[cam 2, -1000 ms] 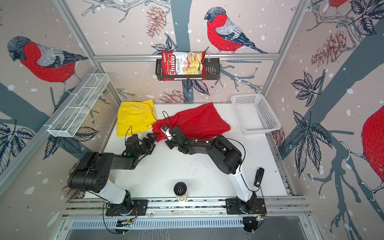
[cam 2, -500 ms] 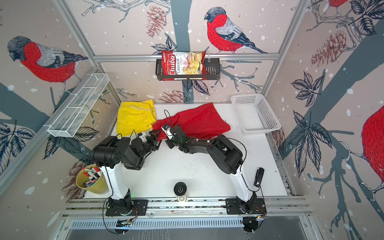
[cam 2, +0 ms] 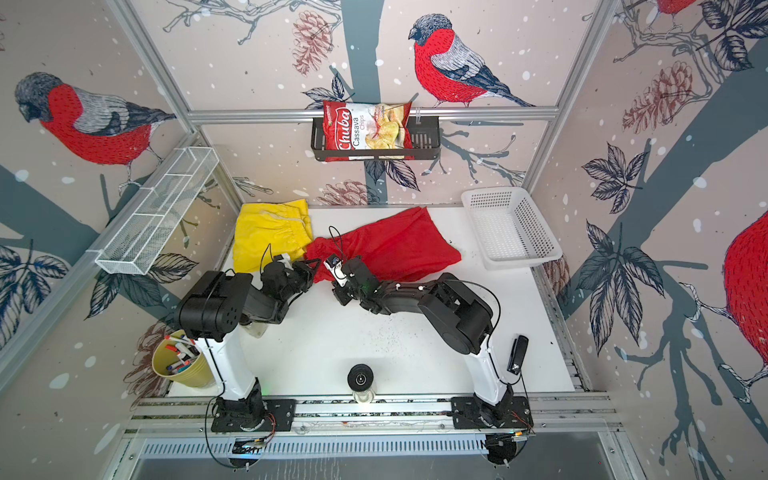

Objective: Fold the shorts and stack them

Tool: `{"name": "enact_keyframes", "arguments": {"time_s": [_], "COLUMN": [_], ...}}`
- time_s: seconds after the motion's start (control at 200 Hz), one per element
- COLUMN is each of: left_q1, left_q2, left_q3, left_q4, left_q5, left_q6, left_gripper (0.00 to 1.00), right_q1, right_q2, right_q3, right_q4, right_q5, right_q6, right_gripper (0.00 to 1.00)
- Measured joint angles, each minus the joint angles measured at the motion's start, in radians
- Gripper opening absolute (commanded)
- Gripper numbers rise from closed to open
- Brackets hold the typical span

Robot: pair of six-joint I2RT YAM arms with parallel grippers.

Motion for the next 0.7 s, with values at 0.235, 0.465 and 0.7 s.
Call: {"name": "enact_keyframes", "arguments": {"time_s": [0.235,0.465,0.7], "left_q1": [0.033,0.035,0.027], "left_q2": [-0.142,-0.3,-0.421], "left_q3": [0.08,0.231,0.335], "left_q4": [-0.308,-0.709,-1.011], "left_q5": [-0.007,-0.059,-0.132], "left_q6": [0.173,0.417,0.584], "left_gripper": [0.0,0.0,0.0], "right_q1": [0.017,-0.138,-0.2], "right_q2": [-0.156,-0.295,-0.081], "right_q3": [-0.145,-0.207,-0.048], "right_q4": [0.005,0.04,-0.025], "right_q5": [0.038,0.055,0.047], "right_q6": [0.026,0.121,0.242], "right_gripper": [0.93,0.14,0.01]}}
